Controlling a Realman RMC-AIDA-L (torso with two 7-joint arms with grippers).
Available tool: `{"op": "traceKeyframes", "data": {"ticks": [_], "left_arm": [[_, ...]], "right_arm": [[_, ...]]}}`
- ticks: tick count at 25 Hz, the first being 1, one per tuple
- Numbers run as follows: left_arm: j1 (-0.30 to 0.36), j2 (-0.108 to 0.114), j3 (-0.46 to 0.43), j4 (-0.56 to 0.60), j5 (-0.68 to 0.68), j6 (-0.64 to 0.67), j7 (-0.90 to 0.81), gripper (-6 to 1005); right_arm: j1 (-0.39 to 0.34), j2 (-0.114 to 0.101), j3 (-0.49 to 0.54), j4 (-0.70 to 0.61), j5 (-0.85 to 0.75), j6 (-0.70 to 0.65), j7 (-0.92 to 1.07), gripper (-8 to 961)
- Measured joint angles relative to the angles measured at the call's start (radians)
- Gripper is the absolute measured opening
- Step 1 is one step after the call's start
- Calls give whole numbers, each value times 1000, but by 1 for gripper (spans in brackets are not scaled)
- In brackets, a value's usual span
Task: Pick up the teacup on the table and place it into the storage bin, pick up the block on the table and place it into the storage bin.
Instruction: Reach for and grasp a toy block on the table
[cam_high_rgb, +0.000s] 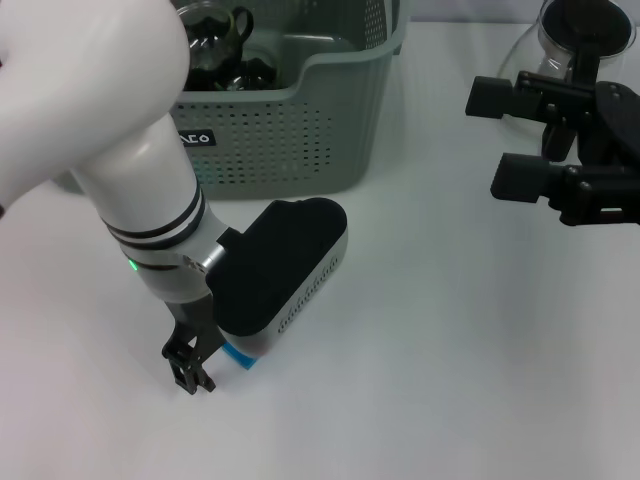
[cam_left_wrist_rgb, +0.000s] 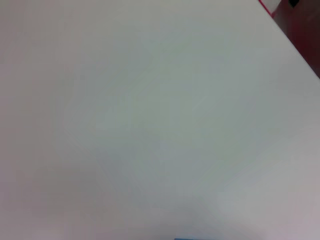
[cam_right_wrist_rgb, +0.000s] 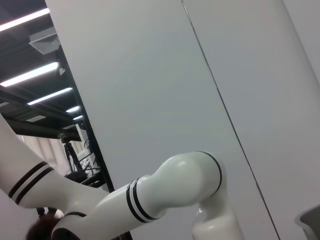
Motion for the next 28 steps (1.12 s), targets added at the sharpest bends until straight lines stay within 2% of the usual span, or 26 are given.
{"op": "traceKeyframes", "data": {"ticks": [25, 28], "left_arm": [[-32, -4, 28, -42, -15, -67, -22, 824], [-40, -4, 28, -53, -15, -68, -27, 778]], "right_arm": [[-14, -2, 4, 20, -12, -5, -32, 936], [-14, -2, 4, 19, -12, -6, -32, 935]]}}
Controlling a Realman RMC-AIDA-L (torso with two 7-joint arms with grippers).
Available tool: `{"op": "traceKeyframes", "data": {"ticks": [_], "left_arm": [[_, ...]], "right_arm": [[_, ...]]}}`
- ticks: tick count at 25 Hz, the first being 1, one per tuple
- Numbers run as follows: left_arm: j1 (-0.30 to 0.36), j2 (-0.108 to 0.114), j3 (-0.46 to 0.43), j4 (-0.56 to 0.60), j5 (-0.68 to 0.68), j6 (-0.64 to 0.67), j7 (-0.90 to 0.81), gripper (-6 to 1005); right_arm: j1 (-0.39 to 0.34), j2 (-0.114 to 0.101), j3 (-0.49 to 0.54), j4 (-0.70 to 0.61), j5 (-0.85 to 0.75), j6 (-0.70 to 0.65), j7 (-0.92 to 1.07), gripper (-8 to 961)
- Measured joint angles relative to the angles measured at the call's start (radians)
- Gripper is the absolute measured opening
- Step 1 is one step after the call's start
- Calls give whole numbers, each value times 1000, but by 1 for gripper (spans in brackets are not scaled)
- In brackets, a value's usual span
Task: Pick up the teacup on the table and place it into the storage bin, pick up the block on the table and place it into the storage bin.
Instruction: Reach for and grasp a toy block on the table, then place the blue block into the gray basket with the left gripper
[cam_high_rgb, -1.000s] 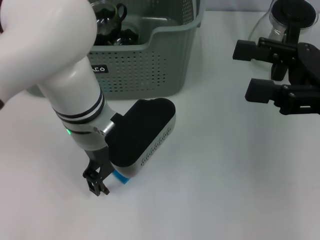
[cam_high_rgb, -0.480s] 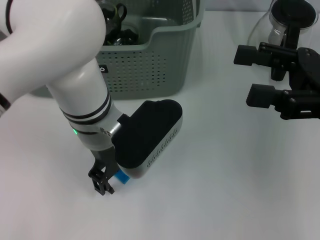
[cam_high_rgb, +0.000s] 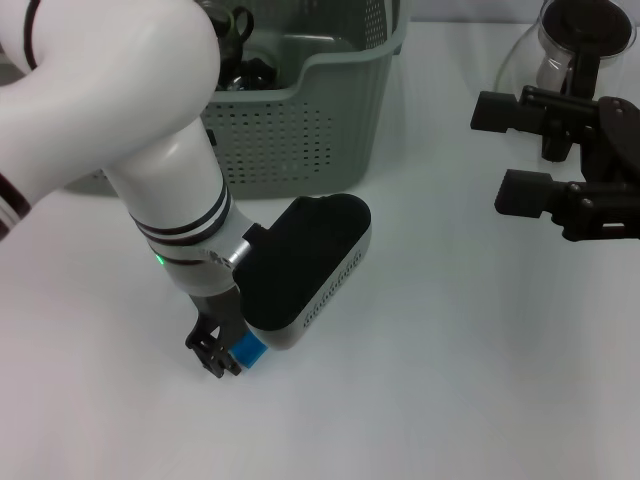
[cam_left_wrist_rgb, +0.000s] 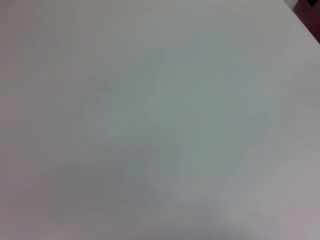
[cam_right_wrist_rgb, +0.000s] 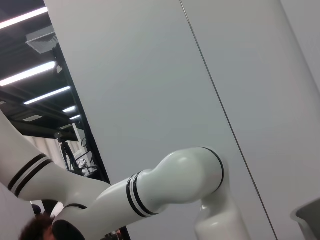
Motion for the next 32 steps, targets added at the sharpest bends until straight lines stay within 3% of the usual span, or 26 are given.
{"op": "traceKeyframes", "data": {"ticks": [5, 11, 14, 17, 20, 23, 26, 28, 29, 32], "left_arm": [[-6, 2, 0, -6, 0, 5, -9, 701], [-19, 2, -9, -14, -2, 29, -22, 463], [-23, 2, -23, -6, -23, 56, -29, 426], [-32, 4, -96, 28, -70, 136, -30, 403], [-53, 4, -244, 42, -152, 253, -42, 407], [-63, 7, -474, 33, -242, 329, -67, 411], [-83, 18, -767, 12, -325, 375, -116, 415], [-111, 51, -978, -6, -385, 392, -204, 418], [-119, 66, -1033, -10, -403, 393, -231, 419], [-139, 160, -1196, -39, -480, 338, -385, 423]], "right_arm": [[-1, 0, 0, 0, 0, 0, -1, 935], [-1, 1, 0, 0, 0, 1, -2, 935], [-1, 0, 0, 0, -1, 1, -8, 935], [-1, -3, 2, 3, -2, -1, -13, 935], [-2, -8, 9, 4, -10, -3, -16, 935], [-4, -13, 15, 13, -20, -12, -28, 935], [-7, -20, 16, 31, -24, -16, -44, 934], [-7, -24, 16, 38, -24, -17, -50, 934], [-7, -26, 16, 39, -24, -17, -51, 934], [-7, -29, 16, 41, -25, -17, -51, 934]]}}
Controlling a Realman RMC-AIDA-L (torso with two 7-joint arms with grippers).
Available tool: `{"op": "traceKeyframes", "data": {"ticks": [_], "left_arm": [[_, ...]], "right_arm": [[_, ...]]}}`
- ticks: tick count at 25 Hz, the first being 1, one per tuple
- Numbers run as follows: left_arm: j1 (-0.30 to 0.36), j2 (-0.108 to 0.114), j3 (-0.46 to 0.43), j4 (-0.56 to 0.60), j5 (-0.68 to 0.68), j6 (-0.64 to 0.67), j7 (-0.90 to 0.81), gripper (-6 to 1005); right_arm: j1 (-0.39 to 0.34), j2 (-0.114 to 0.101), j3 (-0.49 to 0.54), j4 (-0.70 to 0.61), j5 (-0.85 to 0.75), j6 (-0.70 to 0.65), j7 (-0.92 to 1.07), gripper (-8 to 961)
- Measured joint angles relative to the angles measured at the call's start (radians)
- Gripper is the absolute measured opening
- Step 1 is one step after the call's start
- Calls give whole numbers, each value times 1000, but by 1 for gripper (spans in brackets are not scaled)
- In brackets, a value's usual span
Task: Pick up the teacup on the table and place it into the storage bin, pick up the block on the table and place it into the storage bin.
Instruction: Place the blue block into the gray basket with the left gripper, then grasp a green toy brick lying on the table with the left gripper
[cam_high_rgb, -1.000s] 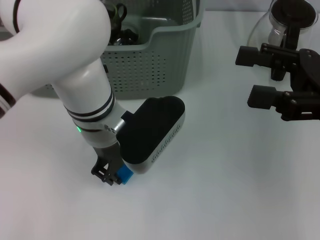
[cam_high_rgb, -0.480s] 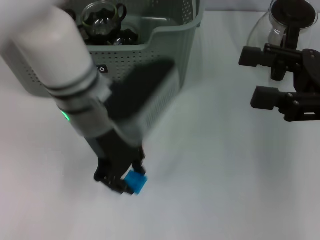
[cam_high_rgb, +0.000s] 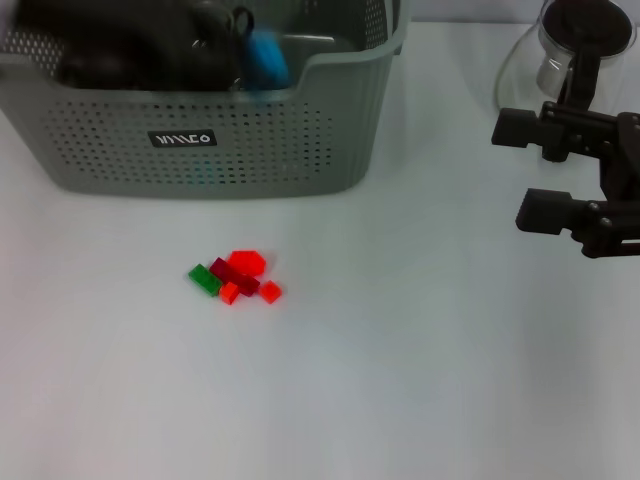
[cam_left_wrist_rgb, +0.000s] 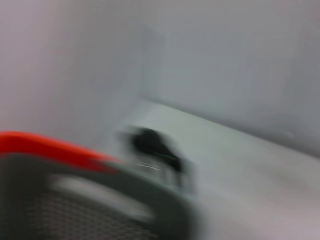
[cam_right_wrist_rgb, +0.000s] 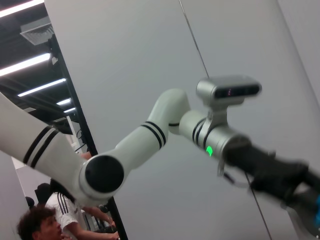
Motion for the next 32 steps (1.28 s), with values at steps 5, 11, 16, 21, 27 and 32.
{"op": "traceKeyframes", "data": {"ticks": [5, 11, 16, 21, 27, 32], "left_arm": [[-23, 124, 12, -110, 32, -300, -178, 429], [-103, 120, 87, -227, 183, -521, -249, 437], [-108, 93, 150, -260, 218, -692, -307, 444], [-100, 90, 151, -250, 219, -715, -317, 495], [-30, 82, 136, -72, 186, -590, -320, 721], [103, 24, 128, 209, -6, -288, -207, 821]], "right_arm": [[6, -3, -7, 0, -2, 0, 0, 934], [14, -3, -9, 0, -14, 0, 0, 934], [12, -1, -19, 0, -15, 0, 1, 934], [5, 0, -24, 0, -15, 0, 0, 933], [4, -1, -28, 0, -14, -1, 0, 933], [5, -8, -34, 14, -14, -2, -5, 933]]}}
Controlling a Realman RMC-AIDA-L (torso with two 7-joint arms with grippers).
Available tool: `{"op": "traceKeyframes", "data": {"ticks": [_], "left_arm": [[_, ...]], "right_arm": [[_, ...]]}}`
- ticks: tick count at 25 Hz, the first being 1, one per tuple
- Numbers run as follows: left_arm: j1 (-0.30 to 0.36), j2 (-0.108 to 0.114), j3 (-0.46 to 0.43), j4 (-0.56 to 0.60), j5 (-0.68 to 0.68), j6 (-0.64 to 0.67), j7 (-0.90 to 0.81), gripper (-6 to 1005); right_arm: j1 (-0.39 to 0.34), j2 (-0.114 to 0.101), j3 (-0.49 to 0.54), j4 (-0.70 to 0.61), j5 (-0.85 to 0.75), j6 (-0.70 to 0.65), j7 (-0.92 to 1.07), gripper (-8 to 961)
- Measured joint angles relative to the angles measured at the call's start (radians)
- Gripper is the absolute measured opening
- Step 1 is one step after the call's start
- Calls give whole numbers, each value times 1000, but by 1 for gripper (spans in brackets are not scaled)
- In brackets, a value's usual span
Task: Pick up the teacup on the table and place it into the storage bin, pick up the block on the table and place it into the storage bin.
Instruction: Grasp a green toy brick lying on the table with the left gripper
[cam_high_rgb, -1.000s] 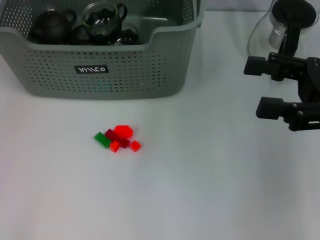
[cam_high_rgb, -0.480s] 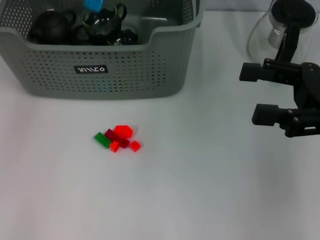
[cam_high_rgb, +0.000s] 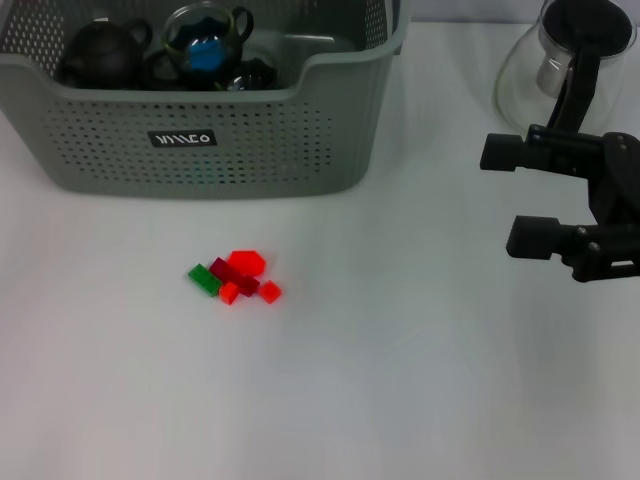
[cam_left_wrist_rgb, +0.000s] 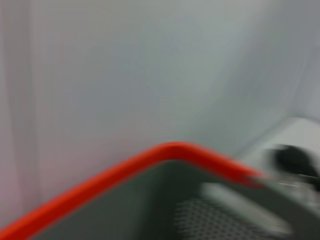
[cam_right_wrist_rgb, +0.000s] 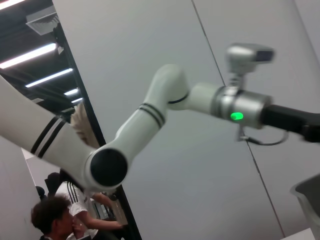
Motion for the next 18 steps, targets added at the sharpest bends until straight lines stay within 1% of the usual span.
{"op": "traceKeyframes", "data": {"ticks": [1, 4, 5, 7, 8, 9, 12, 15, 18], "left_arm": [[38, -15, -4, 52, -59, 60, 41, 841], [128, -47, -10, 116, -190, 192, 157, 901], [150, -55, -8, 120, -215, 224, 188, 917], [193, -71, 6, 121, -227, 266, 252, 948], [216, -79, 20, 122, -226, 281, 289, 948], [240, -89, 43, 124, -216, 288, 324, 948], [285, -112, 96, 132, -166, 291, 383, 948], [305, -133, 148, 129, -71, 282, 419, 949], [309, -164, 211, 112, 60, 238, 425, 949]], "right_arm": [[1, -5, 0, 13, -2, 0, -5, 933], [9, -14, 3, 52, -9, 0, -20, 933], [11, -17, 4, 63, -10, 0, -26, 933], [13, -21, 6, 75, -11, 1, -34, 933], [13, -21, 7, 76, -12, 1, -35, 933], [13, -21, 7, 76, -12, 1, -36, 933], [13, -21, 8, 77, -12, 2, -35, 933], [13, -21, 8, 79, -13, 6, -34, 932], [15, -20, 9, 87, -13, 8, -33, 932]]}}
